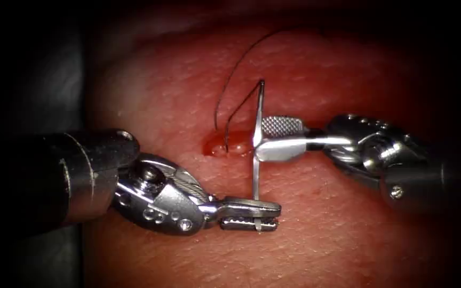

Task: Wound Closure

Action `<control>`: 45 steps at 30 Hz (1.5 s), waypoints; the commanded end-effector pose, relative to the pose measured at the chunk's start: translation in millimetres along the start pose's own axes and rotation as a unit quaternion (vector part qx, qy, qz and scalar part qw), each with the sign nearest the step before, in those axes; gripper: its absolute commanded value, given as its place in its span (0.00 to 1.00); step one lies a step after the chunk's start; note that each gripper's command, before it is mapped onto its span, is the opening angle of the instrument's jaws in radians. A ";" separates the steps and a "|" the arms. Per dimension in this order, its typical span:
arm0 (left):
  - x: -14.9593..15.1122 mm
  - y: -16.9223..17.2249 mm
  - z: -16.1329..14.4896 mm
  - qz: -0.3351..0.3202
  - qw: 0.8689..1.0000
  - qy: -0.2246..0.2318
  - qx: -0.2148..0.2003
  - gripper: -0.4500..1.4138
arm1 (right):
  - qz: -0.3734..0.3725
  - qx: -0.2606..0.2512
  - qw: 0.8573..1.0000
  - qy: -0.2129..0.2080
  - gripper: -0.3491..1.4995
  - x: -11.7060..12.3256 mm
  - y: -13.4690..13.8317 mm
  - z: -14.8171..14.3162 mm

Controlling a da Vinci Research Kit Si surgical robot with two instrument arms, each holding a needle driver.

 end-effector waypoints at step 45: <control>1.0 -0.1 0.3 -0.172 0.984 -0.043 0.038 0.90 | 0.009 -0.064 0.998 0.017 0.00 0.0 -0.3 1.2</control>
